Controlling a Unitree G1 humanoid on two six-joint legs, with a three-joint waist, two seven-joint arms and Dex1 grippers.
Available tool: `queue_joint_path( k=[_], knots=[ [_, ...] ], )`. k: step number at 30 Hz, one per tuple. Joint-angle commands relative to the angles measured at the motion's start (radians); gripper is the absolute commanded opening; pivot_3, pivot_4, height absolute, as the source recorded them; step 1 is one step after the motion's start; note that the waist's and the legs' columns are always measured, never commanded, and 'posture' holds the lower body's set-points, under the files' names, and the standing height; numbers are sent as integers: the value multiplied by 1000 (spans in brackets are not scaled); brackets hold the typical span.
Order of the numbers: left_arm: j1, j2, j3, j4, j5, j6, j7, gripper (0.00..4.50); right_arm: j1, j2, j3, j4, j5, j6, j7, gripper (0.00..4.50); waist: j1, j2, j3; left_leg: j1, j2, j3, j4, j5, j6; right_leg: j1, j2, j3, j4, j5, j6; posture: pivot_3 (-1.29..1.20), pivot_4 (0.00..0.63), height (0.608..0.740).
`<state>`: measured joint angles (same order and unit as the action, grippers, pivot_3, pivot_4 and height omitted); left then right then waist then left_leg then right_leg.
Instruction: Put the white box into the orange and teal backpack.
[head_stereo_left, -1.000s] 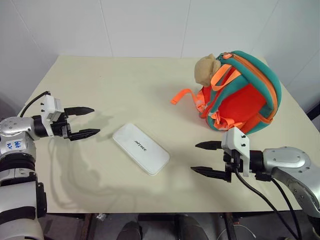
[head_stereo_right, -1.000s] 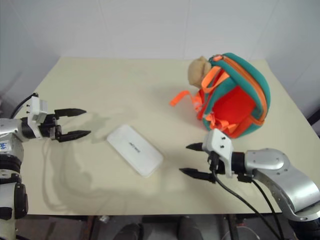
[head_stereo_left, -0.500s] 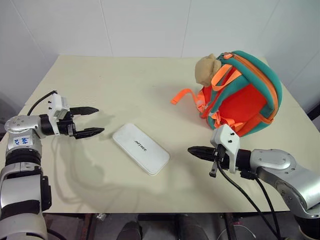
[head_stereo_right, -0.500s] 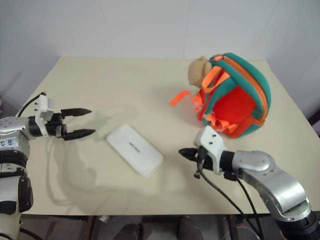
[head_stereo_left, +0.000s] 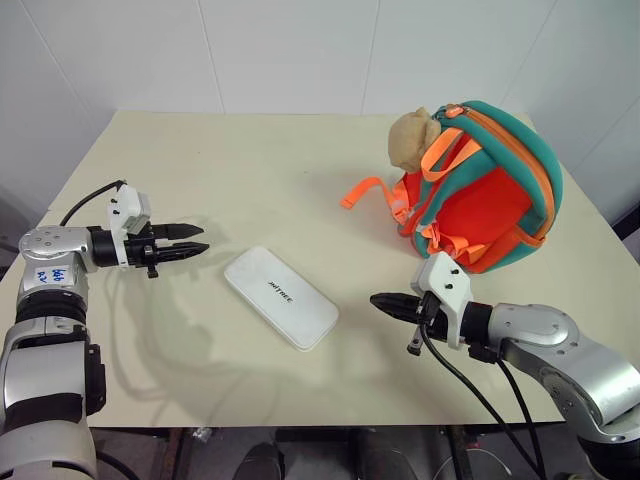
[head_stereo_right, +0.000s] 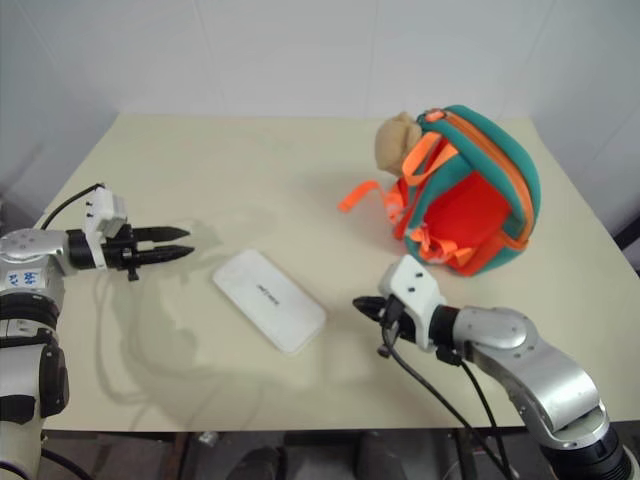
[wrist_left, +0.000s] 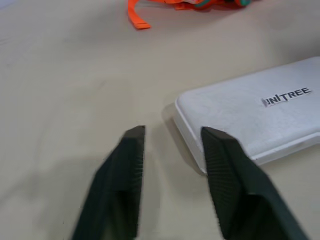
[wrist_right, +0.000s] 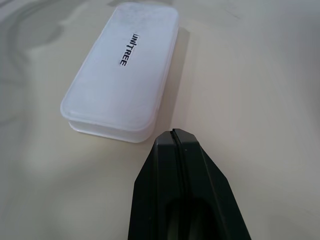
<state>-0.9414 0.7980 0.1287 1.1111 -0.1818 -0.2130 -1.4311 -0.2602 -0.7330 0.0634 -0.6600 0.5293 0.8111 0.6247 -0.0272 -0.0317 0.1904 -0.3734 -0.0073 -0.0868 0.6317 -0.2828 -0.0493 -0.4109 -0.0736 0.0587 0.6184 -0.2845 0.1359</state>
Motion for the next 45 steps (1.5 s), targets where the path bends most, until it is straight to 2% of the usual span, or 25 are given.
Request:
queue_joint_path(
  k=[1, 2, 3, 7, 14, 22, 34, 45],
  knots=[
    [-4, 16, -1, -16, 7, 15, -15, 354, -2, 0, -7, -25, 3, -13, 12, 120, 0, 0, 0, 0, 0, 0, 0, 0, 0, 0, 0, 0, 0, 0, 0, 0, 150, 740],
    [-6, 12, -4, -10, 12, 14, -15, 54, 0, -1, -6, -27, 7, -6, 12, 120, 0, 0, 0, 0, 0, 0, 0, 0, 0, 0, 0, 0, 0, 0, 0, 0, 150, 740],
    [-9, 8, -7, -4, 17, 15, -11, 0, 4, -4, -4, -29, 8, -1, 12, 120, 0, 0, 0, 0, 0, 0, 0, 0, 0, 0, 0, 0, 0, 0, 0, 0, 150, 740],
    [-20, -12, -27, 19, 45, 4, 10, 0, 15, -15, 8, -37, 3, 16, 10, 120, 1, 0, 0, 0, 0, 0, 0, 0, 0, 0, 0, 0, 0, 0, 0, 0, 150, 740],
    [-73, -87, -89, 107, 153, -24, 185, 0, 39, -4, 54, -72, -20, 79, -43, 120, 4, 0, 0, 0, 0, 0, 1, 0, 0, 0, 0, 0, 0, 0, 0, 0, 150, 740],
    [-115, -160, -121, 147, 214, -64, 289, 0, 52, 28, 97, -122, -13, 166, -104, 120, 0, 0, 0, 0, 0, 0, 0, 0, 0, 0, 0, 0, 0, 0, 0, 0, 150, 740],
    [-111, -186, -138, 145, 235, -46, 227, 0, -36, 138, 210, -61, -71, 226, -188, 120, 1, -1, 0, 0, 0, 0, 1, 0, 0, 0, 0, 0, 0, 0, 0, 0, 150, 740],
    [-87, -175, -149, 96, 233, -21, 140, 0, -123, 172, 260, 5, -132, 209, -173, 120, 0, -1, 0, -1, 0, 0, 1, 0, 0, 0, 0, 0, 0, 0, 0, 0, 150, 740]
  ],
)
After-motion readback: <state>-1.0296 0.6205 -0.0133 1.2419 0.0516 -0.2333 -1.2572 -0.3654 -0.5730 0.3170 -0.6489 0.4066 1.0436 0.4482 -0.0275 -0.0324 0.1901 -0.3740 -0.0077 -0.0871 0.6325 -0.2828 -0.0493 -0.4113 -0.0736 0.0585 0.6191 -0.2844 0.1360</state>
